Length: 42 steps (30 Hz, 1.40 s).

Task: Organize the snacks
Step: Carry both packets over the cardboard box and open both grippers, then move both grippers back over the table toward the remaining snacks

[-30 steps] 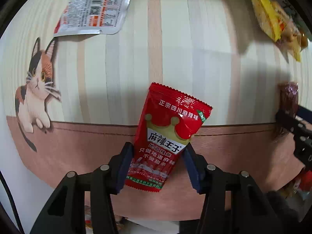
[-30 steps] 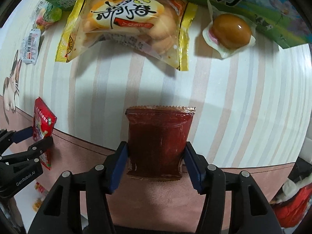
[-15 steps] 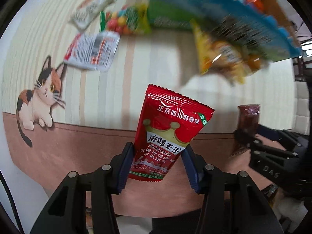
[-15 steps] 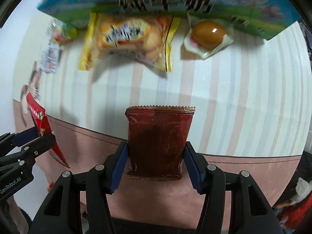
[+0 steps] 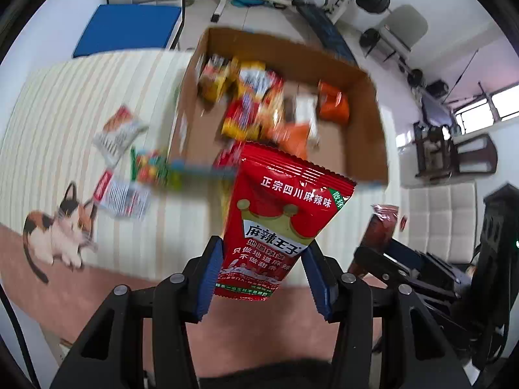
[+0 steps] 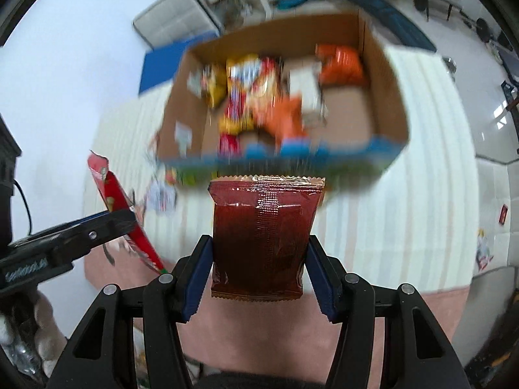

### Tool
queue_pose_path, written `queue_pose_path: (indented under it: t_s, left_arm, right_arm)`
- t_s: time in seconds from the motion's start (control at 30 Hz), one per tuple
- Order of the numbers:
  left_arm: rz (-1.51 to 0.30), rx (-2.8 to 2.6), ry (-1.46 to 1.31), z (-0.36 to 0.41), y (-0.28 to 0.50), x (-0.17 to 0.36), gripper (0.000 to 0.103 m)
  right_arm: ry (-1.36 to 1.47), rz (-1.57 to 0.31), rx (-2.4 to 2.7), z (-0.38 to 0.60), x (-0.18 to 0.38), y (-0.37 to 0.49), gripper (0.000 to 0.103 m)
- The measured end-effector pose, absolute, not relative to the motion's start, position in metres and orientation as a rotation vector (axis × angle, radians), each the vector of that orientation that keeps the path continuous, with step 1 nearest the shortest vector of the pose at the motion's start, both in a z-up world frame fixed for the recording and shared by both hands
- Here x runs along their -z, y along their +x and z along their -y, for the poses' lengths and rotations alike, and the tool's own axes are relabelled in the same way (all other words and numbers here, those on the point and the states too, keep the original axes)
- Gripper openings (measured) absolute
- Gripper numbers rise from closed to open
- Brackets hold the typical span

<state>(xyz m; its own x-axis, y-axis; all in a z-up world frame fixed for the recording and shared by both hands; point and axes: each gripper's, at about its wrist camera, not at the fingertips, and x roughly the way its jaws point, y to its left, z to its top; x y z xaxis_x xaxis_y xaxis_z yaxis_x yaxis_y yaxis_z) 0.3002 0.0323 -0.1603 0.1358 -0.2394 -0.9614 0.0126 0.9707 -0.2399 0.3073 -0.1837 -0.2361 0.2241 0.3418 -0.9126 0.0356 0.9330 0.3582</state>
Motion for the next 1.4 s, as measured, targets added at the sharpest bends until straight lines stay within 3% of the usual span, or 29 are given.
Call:
queue_pose_path:
  t_s: [0.3,0.57,0.87,0.93,0.97,1.0,1.03,1.1,1.4]
  left_arm:
    - [-1.468,0.106,-0.221,-0.033,0.413,0.183,0.047]
    - [-1.614,0.016,-0.178,-0.036,0.473,0.248,0.047]
    - [-1.763,-0.018,-0.174,-0.041,0.487,0.307,0.049]
    - [-1.748,-0.033,-0.161,-0.041,0.484,0.309,0.049]
    - [-1.745,-0.038,-0.157,-0.041,0.483,0.310,0.050]
    - [-1.748,-0.044,-0.161,-0.042,0.482,0.311,0.053]
    - [-1.749,-0.039,-0.168,-0.043,0.481,0.312,0.058]
    - [-1.745,-0.027,-0.163,-0.042,0.479,0.312,0.084]
    - [-1.636,0.026,-0.143,-0.035,0.469,0.273,0.085]
  right_arm:
    - [0.312,-1.285,-0.115,0.190,0.226,0.399,0.060]
    - [0.313,-1.417,-0.042,0.198,0.290,0.445,0.060]
    - [0.320,-1.553,-0.011,0.198,0.351,0.470,0.060]
    - [0.319,-1.596,-0.018,0.196,0.359,0.472,0.063]
    - [0.300,-1.609,-0.021,0.194,0.362,0.473,0.074]
    - [0.287,-1.608,-0.019,0.192,0.361,0.473,0.090]
    - [0.273,-1.603,-0.018,0.191,0.361,0.473,0.094]
    - [0.263,-1.605,-0.022,0.187,0.359,0.473,0.094]
    - [0.248,-1.517,-0.077,0.176,0.324,0.468,0.094]
